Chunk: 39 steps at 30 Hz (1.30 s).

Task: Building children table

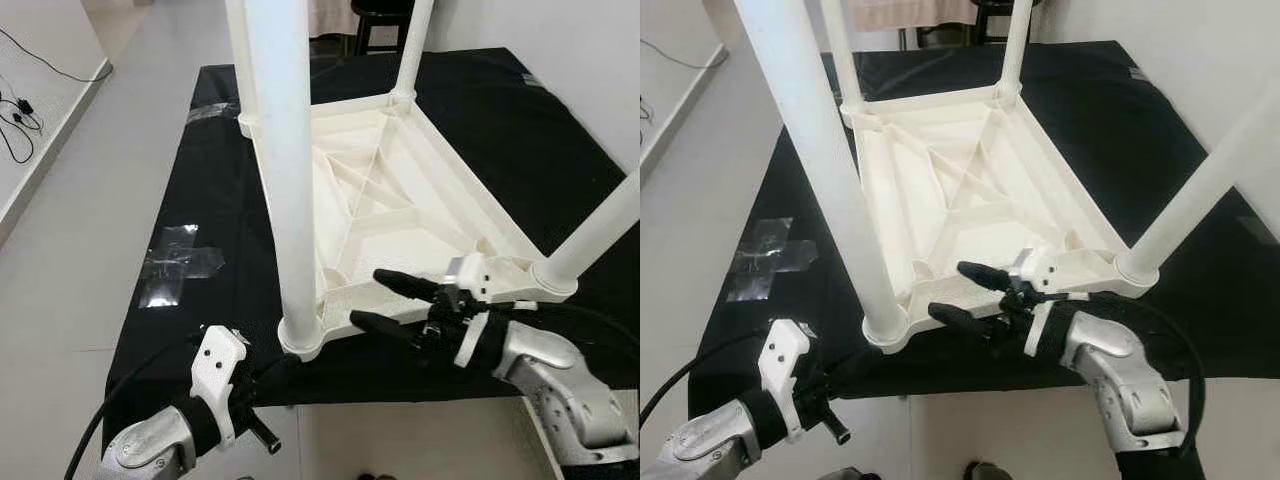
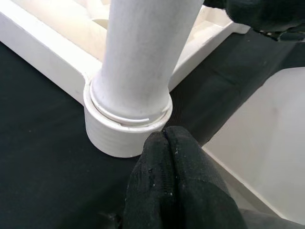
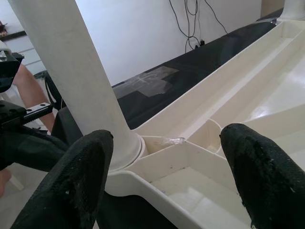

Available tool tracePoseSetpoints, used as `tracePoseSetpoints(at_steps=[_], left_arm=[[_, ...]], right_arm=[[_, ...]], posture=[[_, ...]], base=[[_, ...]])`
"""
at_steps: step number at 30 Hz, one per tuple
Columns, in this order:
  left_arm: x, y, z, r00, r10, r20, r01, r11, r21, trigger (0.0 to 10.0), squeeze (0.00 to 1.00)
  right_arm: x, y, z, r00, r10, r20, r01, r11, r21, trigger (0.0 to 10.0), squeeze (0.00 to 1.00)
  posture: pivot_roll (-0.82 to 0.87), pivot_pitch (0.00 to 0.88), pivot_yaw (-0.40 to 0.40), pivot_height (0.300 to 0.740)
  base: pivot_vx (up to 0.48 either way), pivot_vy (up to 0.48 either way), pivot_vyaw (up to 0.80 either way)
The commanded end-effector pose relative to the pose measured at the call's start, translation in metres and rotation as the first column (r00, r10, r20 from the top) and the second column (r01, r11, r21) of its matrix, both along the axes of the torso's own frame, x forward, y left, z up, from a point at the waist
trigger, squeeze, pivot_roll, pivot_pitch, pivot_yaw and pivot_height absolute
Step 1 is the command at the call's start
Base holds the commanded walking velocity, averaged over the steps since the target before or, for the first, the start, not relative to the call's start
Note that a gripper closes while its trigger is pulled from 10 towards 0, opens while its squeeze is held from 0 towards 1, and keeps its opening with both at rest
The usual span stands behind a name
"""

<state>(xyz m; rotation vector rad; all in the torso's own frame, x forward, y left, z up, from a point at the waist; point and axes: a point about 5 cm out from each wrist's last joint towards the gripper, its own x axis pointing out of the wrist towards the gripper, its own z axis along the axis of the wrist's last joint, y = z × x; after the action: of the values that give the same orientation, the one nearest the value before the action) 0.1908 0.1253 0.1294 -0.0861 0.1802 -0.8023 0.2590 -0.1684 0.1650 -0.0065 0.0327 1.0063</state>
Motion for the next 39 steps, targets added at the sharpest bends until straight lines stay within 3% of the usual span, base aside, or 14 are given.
tracePoseSetpoints(at_steps=[1, 3, 7, 10, 17, 29, 32, 39], left_arm=[[-0.001, 0.001, 0.000, 1.000, -0.011, -0.006, 0.011, 1.000, 0.003, 10.0, 0.00], [0.001, 0.000, 0.000, 1.000, -0.012, -0.001, 0.012, 1.000, -0.002, 10.0, 0.00], [0.026, -0.016, 0.012, 0.997, -0.023, 0.076, 0.024, 1.000, -0.015, 10.0, 0.00], [0.035, -0.025, 0.021, 0.993, -0.054, 0.107, 0.059, 0.997, -0.041, 10.0, 0.00], [0.041, -0.037, 0.030, 0.983, -0.129, 0.133, 0.137, 0.989, -0.058, 10.0, 0.00], [0.044, -0.047, 0.030, 0.981, -0.144, 0.133, 0.157, 0.983, -0.094, 10.0, 0.00], [0.060, -0.047, 0.039, 0.981, -0.043, 0.189, 0.061, 0.994, -0.095, 10.0, 0.00], [0.078, -0.036, 0.045, 0.963, 0.134, 0.234, -0.117, 0.990, -0.083, 10.0, 0.00]], right_arm=[[0.003, 0.005, 0.001, 1.000, -0.008, 0.017, 0.008, 1.000, 0.009, 10.0, 0.00], [0.006, 0.005, 0.003, 0.999, -0.026, 0.024, 0.025, 1.000, 0.017, 10.0, 0.00], [0.010, 0.004, 0.006, 0.998, -0.046, 0.035, 0.045, 0.999, 0.030, 10.0, 0.00], [0.009, 0.003, 0.006, 0.999, -0.040, 0.034, 0.039, 0.999, 0.027, 10.0, 0.00], [0.006, 0.004, 0.007, 0.999, -0.029, 0.030, 0.028, 0.999, 0.044, 10.0, 0.00], [0.003, 0.007, 0.004, 1.000, 0.009, 0.021, -0.009, 0.999, 0.037, 10.0, 0.00], [0.005, 0.004, 0.007, 1.000, -0.003, 0.027, 0.002, 0.999, 0.040, 10.0, 0.00], [0.005, 0.004, 0.006, 1.000, -0.003, 0.025, 0.002, 0.999, 0.042, 10.0, 0.00]], posture=[[0.02, 0.140, 0.000, 0.740], [0.02, 0.140, -0.004, 0.740], [0.01, 0.134, -0.008, 0.740], [0.00, 0.134, -0.006, 0.740], [-0.01, 0.136, 0.006, 0.740], [-0.01, 0.128, 0.003, 0.740], [-0.02, 0.123, 0.004, 0.740], [-0.02, 0.121, 0.006, 0.740]], base=[[0.000, 0.000, 0.00], [0.000, 0.000, 0.00], [0.000, 0.000, 0.00], [0.000, 0.000, 0.00], [0.000, 0.000, 0.00], [0.000, 0.000, 0.00], [0.000, 0.000, 0.00], [0.000, 0.000, 0.00]])
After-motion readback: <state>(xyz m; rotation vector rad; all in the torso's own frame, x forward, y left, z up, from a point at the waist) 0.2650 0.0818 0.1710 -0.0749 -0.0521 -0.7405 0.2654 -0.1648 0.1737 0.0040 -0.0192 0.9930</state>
